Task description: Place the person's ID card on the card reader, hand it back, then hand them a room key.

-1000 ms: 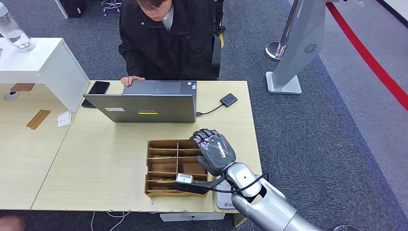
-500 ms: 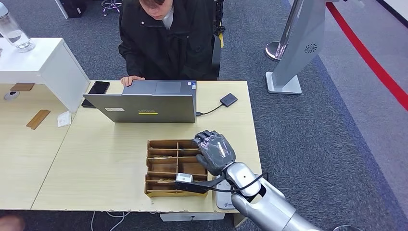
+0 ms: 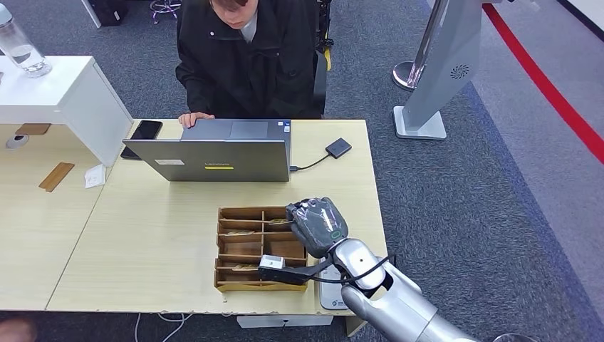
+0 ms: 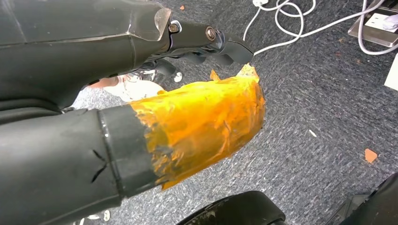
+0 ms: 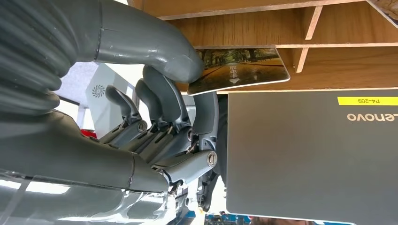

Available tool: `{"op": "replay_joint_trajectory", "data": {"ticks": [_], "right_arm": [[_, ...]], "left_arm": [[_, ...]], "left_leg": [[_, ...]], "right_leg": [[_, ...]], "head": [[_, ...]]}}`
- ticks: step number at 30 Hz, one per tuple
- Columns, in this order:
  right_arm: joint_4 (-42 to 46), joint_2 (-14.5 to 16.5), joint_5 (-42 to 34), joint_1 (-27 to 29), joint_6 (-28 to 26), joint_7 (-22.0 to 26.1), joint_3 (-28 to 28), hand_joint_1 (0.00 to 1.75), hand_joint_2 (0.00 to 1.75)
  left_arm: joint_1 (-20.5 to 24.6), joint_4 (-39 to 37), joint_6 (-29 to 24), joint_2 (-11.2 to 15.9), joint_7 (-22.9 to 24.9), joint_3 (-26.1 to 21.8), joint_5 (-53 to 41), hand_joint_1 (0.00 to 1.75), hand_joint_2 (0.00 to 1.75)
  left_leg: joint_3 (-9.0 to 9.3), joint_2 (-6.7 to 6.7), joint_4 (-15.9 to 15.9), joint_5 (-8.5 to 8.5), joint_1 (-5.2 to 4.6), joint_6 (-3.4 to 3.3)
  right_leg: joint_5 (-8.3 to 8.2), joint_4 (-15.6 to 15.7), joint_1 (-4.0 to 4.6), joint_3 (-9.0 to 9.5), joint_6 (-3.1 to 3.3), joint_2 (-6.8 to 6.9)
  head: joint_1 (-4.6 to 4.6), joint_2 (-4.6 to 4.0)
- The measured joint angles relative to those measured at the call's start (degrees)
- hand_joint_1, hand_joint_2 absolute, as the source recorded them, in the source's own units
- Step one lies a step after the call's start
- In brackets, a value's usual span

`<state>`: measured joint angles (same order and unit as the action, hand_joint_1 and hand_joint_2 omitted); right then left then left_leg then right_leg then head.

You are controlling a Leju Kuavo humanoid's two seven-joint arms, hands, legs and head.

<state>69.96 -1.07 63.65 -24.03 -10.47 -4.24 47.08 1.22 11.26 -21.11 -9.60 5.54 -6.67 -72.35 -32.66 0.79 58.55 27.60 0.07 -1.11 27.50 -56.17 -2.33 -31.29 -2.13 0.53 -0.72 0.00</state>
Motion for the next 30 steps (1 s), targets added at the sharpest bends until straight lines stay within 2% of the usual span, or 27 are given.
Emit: {"op": "replay_joint_trajectory", "data": {"ticks": [5, 12, 17, 30], "right_arm": [[0.0, 0.0, 0.0, 0.0, 0.0, 0.0, 0.0, 1.54, 1.75], [0.0, 0.0, 0.0, 0.0, 0.1, 0.0, 0.0, 1.73, 1.75], [0.6, 0.0, 0.2, 0.2, -1.4, 0.0, -0.1, 1.75, 1.75], [11.3, -0.1, 2.0, 3.5, -7.7, 1.1, -2.2, 1.75, 1.75]], "left_arm": [[0.0, 0.0, 0.0, 0.0, 0.0, 0.0, 0.0, 0.00, 0.00], [0.0, 0.0, 0.0, 0.0, 0.0, 0.0, -0.1, 0.00, 0.00], [0.0, 0.0, 0.0, 0.0, 0.0, 0.0, -0.1, 0.00, 0.00], [-0.1, 0.0, -0.4, 0.0, -0.4, 0.0, 0.6, 0.00, 0.00]], "left_leg": [[0.00, 0.00, 0.0, 0.00, 0.00, 0.00], [0.00, 0.00, 0.0, 0.00, 0.00, 0.00], [0.00, 0.00, 0.0, 0.00, 0.00, 0.00], [0.00, -0.01, 0.0, 0.00, 0.00, 0.00]], "right_leg": [[0.00, 0.0, 0.00, 0.00, 0.00, 0.00], [0.00, 0.0, 0.00, 0.00, 0.00, 0.00], [0.00, 0.0, 0.00, 0.00, 0.00, 0.00], [0.00, 0.0, 0.00, -0.02, 0.00, 0.00]], "head": [[0.00, 0.00], [0.00, 0.00], [0.00, 0.00], [-0.01, 0.00]]}}
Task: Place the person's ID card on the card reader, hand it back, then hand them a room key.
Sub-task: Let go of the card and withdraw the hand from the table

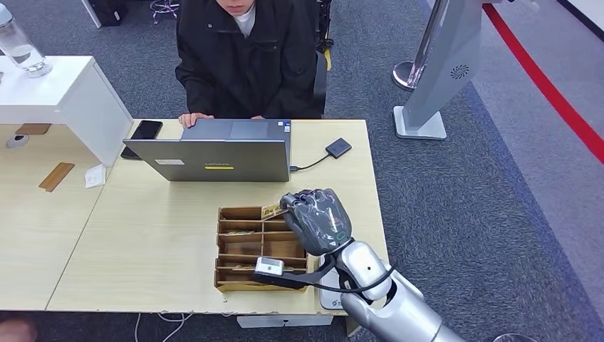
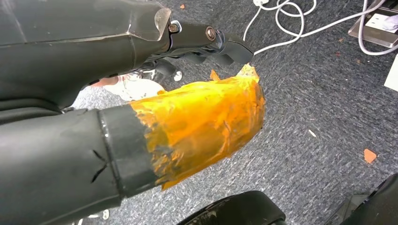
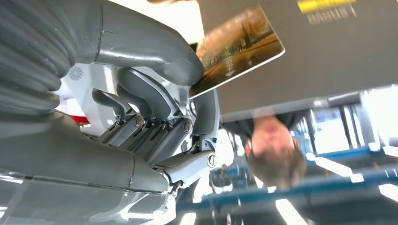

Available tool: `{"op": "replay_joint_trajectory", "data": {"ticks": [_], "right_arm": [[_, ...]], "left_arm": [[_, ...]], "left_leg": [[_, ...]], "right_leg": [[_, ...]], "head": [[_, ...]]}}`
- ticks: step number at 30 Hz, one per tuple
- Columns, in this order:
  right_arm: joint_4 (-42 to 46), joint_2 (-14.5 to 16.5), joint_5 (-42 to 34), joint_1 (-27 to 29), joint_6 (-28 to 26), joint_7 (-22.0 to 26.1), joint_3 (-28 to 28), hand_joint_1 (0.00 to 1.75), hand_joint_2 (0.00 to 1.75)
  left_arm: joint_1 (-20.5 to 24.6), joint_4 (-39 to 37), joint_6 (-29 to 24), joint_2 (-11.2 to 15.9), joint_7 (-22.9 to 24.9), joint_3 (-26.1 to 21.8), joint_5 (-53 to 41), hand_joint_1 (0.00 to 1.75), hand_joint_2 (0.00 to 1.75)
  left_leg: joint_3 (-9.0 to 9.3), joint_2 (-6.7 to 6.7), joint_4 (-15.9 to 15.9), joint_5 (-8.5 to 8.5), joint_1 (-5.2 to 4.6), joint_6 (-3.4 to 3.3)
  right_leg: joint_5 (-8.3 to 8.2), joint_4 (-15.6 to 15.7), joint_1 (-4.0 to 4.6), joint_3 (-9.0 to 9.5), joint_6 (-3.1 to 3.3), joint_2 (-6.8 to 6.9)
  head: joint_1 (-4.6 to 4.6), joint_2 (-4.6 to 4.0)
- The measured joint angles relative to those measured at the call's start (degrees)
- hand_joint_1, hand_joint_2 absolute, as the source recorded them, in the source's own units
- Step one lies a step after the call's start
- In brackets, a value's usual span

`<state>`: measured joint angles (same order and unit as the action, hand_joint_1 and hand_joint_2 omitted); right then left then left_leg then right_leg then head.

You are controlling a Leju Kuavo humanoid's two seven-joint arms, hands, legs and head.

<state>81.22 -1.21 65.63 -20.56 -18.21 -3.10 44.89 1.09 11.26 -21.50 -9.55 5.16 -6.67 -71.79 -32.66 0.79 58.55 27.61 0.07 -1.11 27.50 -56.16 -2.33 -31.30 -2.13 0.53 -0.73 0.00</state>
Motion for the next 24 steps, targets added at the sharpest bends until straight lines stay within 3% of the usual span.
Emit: {"op": "replay_joint_trajectory", "data": {"ticks": [15, 24], "right_arm": [[9.9, -1.3, -1.5, 2.7, -6.3, 2.7, -3.2, 1.75, 1.75], [11.3, -1.5, -1.8, 3.0, -6.9, 2.9, -4.4, 1.75, 1.75]], "left_arm": [[-0.1, 0.0, -0.5, 0.1, -0.6, -0.1, 0.3, 0.00, 0.00], [-0.1, 0.0, -0.6, 0.1, -0.8, -0.1, 0.3, 0.00, 0.00]], "left_leg": [[0.00, 0.00, 0.0, 0.00, 0.00, 0.00], [0.00, 0.00, 0.0, 0.00, 0.00, 0.00]], "right_leg": [[0.00, 0.0, 0.00, 0.00, 0.00, 0.00], [0.00, 0.0, 0.00, 0.00, 0.00, 0.00]], "head": [[0.01, 0.00], [0.01, 0.00]]}}
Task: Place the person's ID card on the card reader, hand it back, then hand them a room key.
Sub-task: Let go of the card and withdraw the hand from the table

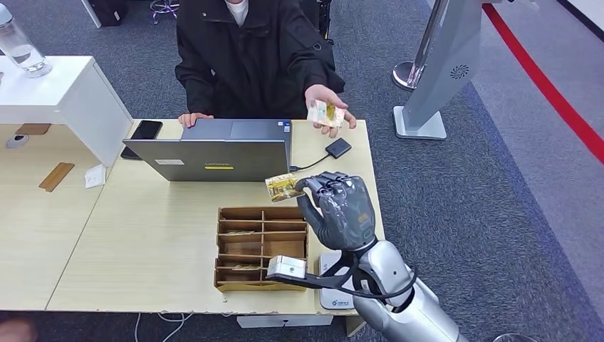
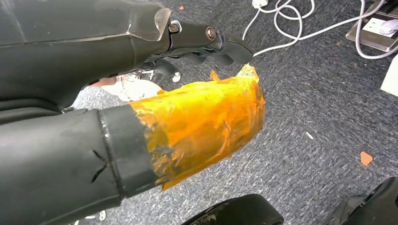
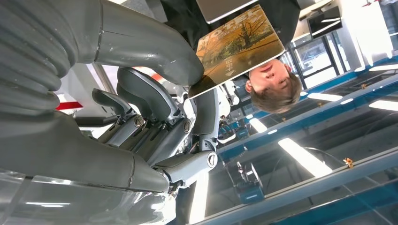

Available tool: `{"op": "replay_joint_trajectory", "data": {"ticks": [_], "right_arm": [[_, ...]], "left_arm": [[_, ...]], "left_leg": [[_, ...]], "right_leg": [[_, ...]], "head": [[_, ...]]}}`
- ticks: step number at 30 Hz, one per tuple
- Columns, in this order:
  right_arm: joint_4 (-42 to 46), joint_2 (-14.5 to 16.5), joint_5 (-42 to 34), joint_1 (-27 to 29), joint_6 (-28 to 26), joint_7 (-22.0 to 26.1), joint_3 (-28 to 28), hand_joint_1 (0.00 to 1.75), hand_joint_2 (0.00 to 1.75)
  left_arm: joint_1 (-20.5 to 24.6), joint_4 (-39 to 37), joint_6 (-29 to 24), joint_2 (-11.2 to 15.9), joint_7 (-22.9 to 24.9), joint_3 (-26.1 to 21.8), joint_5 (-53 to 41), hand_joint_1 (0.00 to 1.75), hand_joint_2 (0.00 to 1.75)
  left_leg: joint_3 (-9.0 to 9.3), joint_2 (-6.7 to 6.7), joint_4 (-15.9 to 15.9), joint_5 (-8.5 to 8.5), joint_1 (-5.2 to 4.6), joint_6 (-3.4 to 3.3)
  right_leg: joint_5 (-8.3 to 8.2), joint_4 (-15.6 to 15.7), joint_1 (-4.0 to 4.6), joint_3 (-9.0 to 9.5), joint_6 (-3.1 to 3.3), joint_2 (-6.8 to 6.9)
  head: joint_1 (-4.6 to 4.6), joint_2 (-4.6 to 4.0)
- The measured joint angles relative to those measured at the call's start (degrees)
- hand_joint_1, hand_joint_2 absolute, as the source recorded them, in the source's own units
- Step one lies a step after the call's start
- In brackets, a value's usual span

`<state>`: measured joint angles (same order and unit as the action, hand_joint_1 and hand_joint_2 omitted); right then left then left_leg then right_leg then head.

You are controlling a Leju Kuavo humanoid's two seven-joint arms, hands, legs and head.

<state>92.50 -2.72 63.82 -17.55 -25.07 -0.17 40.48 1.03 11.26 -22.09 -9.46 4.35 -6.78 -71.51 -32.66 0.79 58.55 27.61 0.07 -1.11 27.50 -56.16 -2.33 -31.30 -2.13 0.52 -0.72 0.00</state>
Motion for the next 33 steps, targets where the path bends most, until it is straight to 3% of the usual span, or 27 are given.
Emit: {"op": "replay_joint_trajectory", "data": {"ticks": [18, 30, 31, 32, 33], "right_arm": [[-1.3, 0.2, -0.2, -0.5, -2.9, 0.0, -3.1, 1.75, 1.75], [-10.2, 1.9, 3.1, -6.1, 0.2, -4.9, -6.8, 1.75, 1.75], [-10.9, 2.0, 3.3, -6.4, 0.6, -5.3, -7.0, 1.72, 1.75], [-11.6, 2.1, 3.4, -6.8, 1.0, -5.6, -7.0, 1.51, 1.75], [-12.3, 2.2, 3.6, -7.1, 1.4, -5.9, -7.1, 1.07, 1.75]], "left_arm": [[0.0, 0.0, 0.0, 0.2, 0.0, 0.0, -1.2, 0.00, 0.00], [0.2, 0.0, 0.9, 0.2, 0.5, 0.0, -2.7, 0.00, 0.00], [0.2, 0.0, 1.0, 0.2, 0.5, 0.0, -2.7, 0.00, 0.00], [0.2, 0.0, 1.0, 0.2, 0.5, 0.0, -2.8, 0.00, 0.00], [0.2, 0.0, 1.0, 0.2, 0.5, 0.0, -2.8, 0.00, 0.00]], "left_leg": [[-0.01, 0.01, 0.0, 0.00, 0.00, 0.00], [-0.01, 0.01, 0.0, 0.00, 0.00, 0.00], [-0.01, 0.01, 0.0, 0.00, 0.00, 0.00], [-0.01, 0.01, 0.0, 0.00, 0.00, 0.00], [-0.01, 0.01, 0.0, 0.00, 0.00, 0.00]], "right_leg": [[0.00, 0.0, 0.00, 0.02, 0.00, 0.00], [-0.01, 0.0, 0.00, 0.02, 0.00, 0.00], [-0.01, 0.0, 0.00, 0.02, 0.00, 0.00], [-0.01, 0.0, 0.00, 0.02, 0.00, 0.00], [-0.01, 0.0, 0.00, 0.02, 0.00, 0.01]], "head": [[0.00, 0.00], [-0.01, 0.00], [-0.01, 0.00], [-0.01, 0.00], [0.00, 0.00]]}}
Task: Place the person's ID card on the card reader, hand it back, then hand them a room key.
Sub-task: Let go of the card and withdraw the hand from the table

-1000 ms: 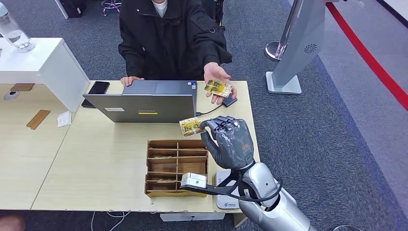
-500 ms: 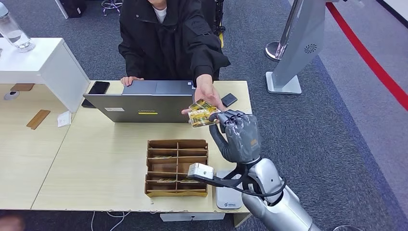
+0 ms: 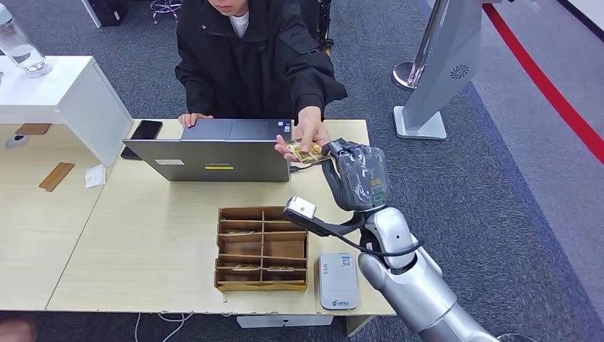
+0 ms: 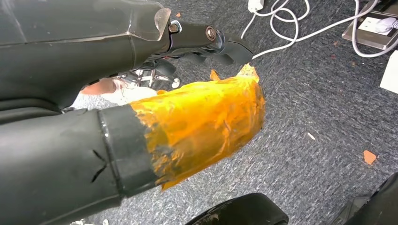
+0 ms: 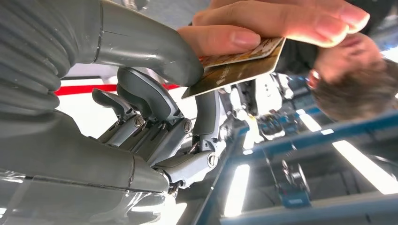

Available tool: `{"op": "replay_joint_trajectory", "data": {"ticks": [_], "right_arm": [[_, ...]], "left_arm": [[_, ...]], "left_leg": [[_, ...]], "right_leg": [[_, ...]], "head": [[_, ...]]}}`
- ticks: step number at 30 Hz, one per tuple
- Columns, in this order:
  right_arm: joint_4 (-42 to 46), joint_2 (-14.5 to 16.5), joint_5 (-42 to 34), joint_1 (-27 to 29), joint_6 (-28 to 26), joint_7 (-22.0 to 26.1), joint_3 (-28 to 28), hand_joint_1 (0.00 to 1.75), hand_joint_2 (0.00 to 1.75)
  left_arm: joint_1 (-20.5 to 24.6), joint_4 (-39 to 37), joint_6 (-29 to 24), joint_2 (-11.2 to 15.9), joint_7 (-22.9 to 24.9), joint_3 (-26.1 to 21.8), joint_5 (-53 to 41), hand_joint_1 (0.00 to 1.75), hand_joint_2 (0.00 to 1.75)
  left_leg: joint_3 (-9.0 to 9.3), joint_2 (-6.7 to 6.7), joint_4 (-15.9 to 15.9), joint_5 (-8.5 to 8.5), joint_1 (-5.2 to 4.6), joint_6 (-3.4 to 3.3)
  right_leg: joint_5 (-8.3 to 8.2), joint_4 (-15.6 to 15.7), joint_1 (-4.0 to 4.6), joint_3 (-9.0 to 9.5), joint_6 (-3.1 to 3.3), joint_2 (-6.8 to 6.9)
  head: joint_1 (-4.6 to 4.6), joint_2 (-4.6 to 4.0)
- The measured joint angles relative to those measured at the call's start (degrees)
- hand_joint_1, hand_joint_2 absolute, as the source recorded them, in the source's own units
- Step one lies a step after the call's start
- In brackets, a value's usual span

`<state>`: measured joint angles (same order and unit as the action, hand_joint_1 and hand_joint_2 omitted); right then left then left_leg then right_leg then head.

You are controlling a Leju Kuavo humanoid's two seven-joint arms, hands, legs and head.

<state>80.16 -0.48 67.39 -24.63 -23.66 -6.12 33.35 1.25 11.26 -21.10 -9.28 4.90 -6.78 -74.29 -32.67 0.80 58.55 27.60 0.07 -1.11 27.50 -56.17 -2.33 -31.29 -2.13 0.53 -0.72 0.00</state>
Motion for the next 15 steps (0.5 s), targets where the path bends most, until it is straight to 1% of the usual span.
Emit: {"op": "replay_joint_trajectory", "data": {"ticks": [2, 3, 7, 13, 15], "right_arm": [[-1.6, 0.2, 0.3, -0.6, 1.1, -0.8, -0.1, 0.22, 1.75], [-2.3, 0.3, 0.5, -0.9, 1.7, -1.3, -0.2, 0.00, 1.75], [-4.2, 0.4, 1.2, -1.3, 3.6, -2.5, -0.2, 0.00, 1.75], [-5.3, 0.5, 1.2, -1.4, 3.7, -2.7, -0.2, 0.00, 1.75], [-5.1, 0.5, 0.5, -1.2, 3.3, -2.5, -0.2, 0.00, 0.87]], "left_arm": [[0.0, 0.0, 0.0, 0.0, 0.1, 0.0, -0.1, 0.00, 0.00], [0.0, 0.0, 0.0, 0.0, 0.1, 0.0, -0.1, 0.00, 0.00], [0.0, 0.0, 0.0, 0.0, 0.3, 0.0, -0.1, 0.00, 0.00], [0.0, 0.0, 0.0, 0.0, 0.4, 0.0, -0.1, 0.00, 0.00], [0.0, 0.0, 0.0, 0.0, 0.4, 0.0, 0.0, 0.00, 0.00]], "left_leg": [[0.00, 0.00, 0.0, 0.00, 0.00, 0.00], [0.00, 0.00, 0.0, 0.00, 0.00, 0.00], [-0.01, 0.00, 0.0, 0.00, 0.00, 0.00], [-0.01, 0.00, 0.0, 0.00, 0.00, 0.00], [-0.01, 0.00, 0.0, 0.00, 0.00, 0.00]], "right_leg": [[0.00, 0.0, 0.00, 0.00, 0.00, 0.00], [0.00, 0.0, 0.00, 0.00, 0.00, 0.00], [0.00, 0.0, 0.00, 0.00, 0.00, 0.00], [0.00, 0.0, 0.00, -0.01, 0.00, 0.00], [0.00, 0.0, 0.00, -0.01, 0.00, 0.00]], "head": [[0.00, 0.00], [0.00, 0.00], [0.00, 0.00], [0.00, 0.00], [0.00, 0.00]]}}
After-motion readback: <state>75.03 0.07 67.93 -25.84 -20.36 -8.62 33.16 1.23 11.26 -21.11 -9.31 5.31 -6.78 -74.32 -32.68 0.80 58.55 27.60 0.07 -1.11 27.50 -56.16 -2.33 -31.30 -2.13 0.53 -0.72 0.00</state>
